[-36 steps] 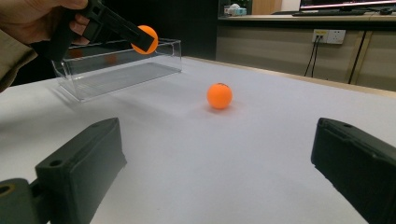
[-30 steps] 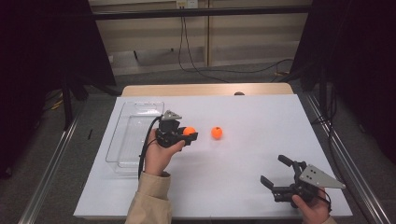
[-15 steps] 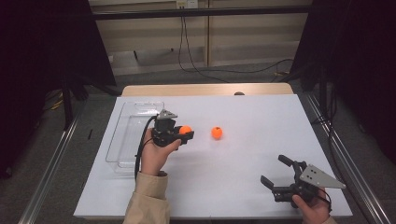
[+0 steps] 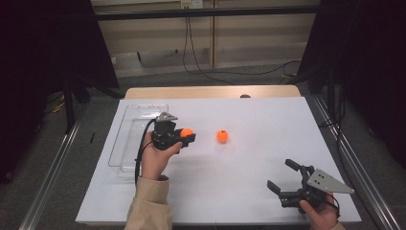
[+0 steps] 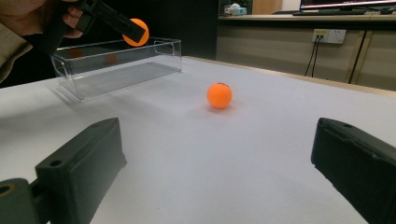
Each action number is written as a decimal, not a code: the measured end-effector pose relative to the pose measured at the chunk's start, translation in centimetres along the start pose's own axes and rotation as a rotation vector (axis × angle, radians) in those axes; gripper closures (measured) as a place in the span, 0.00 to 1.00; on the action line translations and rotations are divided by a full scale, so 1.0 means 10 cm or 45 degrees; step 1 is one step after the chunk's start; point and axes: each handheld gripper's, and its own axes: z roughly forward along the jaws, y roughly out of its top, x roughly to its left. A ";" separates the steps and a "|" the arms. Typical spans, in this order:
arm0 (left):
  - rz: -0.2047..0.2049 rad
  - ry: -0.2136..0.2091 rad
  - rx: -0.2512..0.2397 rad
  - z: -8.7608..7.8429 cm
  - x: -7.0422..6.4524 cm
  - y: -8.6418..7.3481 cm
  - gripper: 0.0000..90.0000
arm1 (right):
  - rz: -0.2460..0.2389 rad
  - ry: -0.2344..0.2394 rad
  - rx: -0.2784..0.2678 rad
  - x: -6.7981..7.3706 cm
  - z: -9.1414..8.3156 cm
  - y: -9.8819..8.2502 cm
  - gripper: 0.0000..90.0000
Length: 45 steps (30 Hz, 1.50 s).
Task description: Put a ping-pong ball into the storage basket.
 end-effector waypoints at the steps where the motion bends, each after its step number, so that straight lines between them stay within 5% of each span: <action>1: -0.001 -0.001 0.002 -0.01 0.01 0.00 0.57 | -0.002 0.001 0.000 0.00 0.00 0.00 0.02; 45: -0.029 0.111 -0.020 -0.24 0.20 -0.02 0.57 | 0.003 0.001 0.000 0.00 0.00 0.00 0.02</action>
